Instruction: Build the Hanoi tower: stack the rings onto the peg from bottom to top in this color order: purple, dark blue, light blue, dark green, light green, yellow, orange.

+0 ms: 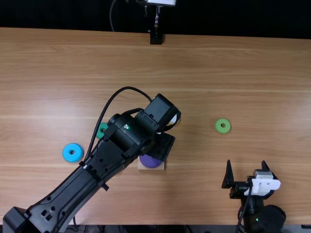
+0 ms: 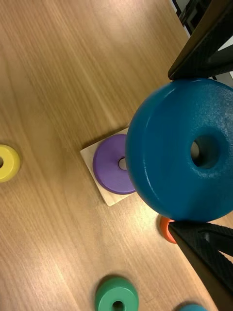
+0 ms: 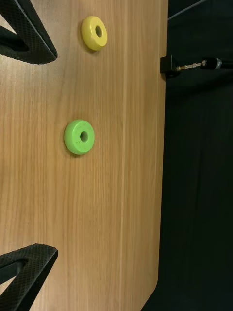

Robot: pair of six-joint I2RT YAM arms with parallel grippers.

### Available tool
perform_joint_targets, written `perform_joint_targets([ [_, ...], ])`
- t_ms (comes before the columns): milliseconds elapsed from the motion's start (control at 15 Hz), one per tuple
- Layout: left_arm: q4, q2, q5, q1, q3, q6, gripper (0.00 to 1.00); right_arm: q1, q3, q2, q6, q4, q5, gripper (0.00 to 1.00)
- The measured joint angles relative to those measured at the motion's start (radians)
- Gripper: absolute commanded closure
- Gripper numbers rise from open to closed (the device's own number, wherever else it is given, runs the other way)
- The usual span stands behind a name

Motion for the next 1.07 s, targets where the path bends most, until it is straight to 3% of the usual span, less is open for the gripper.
perform_joint_targets([
  [467, 0.005, 0.0, 0.003, 0.011, 0.0, 0.001, 0.0, 0.0, 0.0, 0.0, 0.0, 0.0, 0.0, 0.0],
  [800, 0.182, -0.019, 0.004, 0.148, 0.0, 0.001, 0.0, 0.0, 0.0, 0.0, 0.0, 0.0, 0.0, 0.0],
  [1067, 0.315, -0.214, 0.0, 0.308, -0.051, 0.004, 0.0, 0.0, 0.0, 0.0, 0.0, 0.0, 0.0, 0.0],
])
